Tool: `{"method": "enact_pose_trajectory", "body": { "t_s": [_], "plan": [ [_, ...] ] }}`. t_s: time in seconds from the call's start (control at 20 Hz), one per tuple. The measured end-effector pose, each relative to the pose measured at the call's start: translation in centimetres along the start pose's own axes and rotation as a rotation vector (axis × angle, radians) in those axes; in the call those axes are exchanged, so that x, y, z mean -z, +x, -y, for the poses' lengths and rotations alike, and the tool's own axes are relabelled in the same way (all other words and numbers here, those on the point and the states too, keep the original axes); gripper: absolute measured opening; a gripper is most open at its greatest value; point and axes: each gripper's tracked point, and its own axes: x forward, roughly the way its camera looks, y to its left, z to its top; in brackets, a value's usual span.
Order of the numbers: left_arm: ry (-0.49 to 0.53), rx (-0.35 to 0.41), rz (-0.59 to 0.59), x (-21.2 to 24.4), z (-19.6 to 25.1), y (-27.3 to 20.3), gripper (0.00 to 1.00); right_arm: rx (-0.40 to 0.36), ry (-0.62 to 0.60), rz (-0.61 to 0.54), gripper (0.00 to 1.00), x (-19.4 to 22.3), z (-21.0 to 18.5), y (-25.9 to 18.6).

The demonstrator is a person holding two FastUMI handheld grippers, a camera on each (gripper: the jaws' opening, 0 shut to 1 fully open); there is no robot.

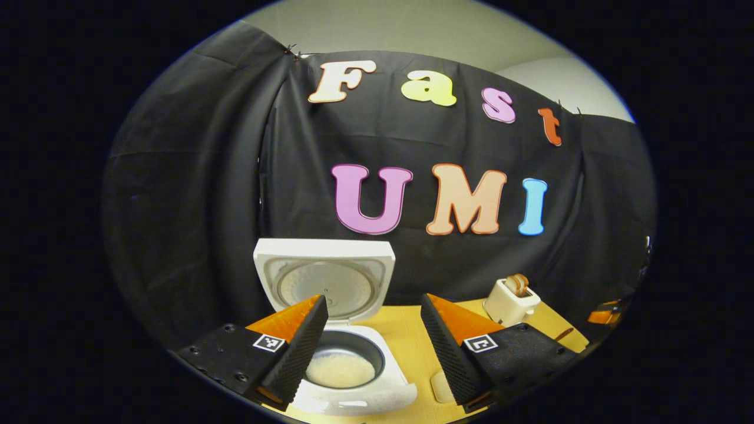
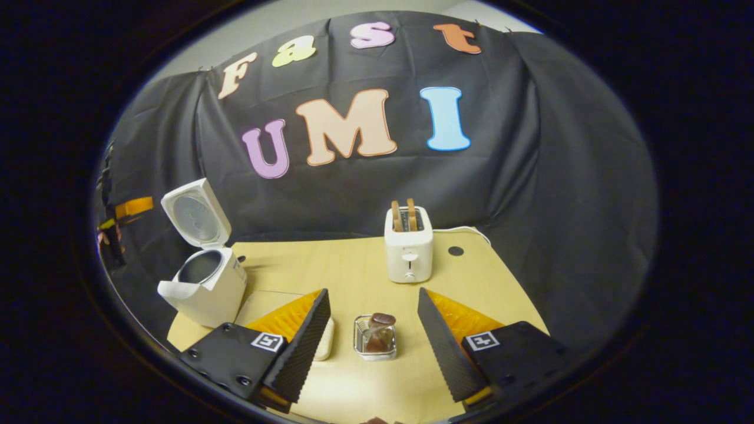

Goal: Close the left gripper, press the button to open the rice cooker; take a wooden spoon from the chopstick holder with the right hand, scoop a spoonful of rice and pour it into the rice cooker, then put the wooden spoon back into the chopstick holder.

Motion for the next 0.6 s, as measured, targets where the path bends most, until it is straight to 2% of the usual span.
{"method": "enact_pose_trajectory", "body": {
  "t_s": [0.05, 0.15, 0.3, 0.4, 0.45, 0.55, 0.6],
  "plan": [
    [0.01, -0.01, 0.02, -1.6, -0.7, 1.1, 0.91, -0.002, 0.0, -0.001, 0.97, 0.0, -0.1, -0.4],
    [0.032, -0.043, 0.048, -4.3, -2.5, 3.5, 0.93, 0.007, 0.0, 0.0, 0.96, 0.0, -0.3, -0.7],
    [0.003, -0.059, 0.049, -6.5, -3.6, 7.5, 0.93, 0.008, 0.015, -0.006, 0.95, 0.5, -0.6, -0.9],
    [0.01, -0.084, 0.04, -6.7, -5.0, 10.2, 0.93, 0.017, 0.014, -0.007, 0.95, 0.6, -0.8, -1.1],
    [0.03, -0.097, 0.031, -6.4, -5.6, 11.5, 0.96, 0.024, 0.006, -0.009, 0.94, 0.8, -0.7, -1.1],
    [0.049, -0.123, 0.012, -5.8, -6.7, 13.9, 0.89, 0.051, -0.009, -0.011, 0.94, 1.0, -0.3, -1.0],
    [0.046, -0.126, -0.002, -5.3, -6.8, 15.0, 0.93, 0.058, -0.007, -0.014, 0.94, 1.1, -0.4, -0.9]
  ]
}}
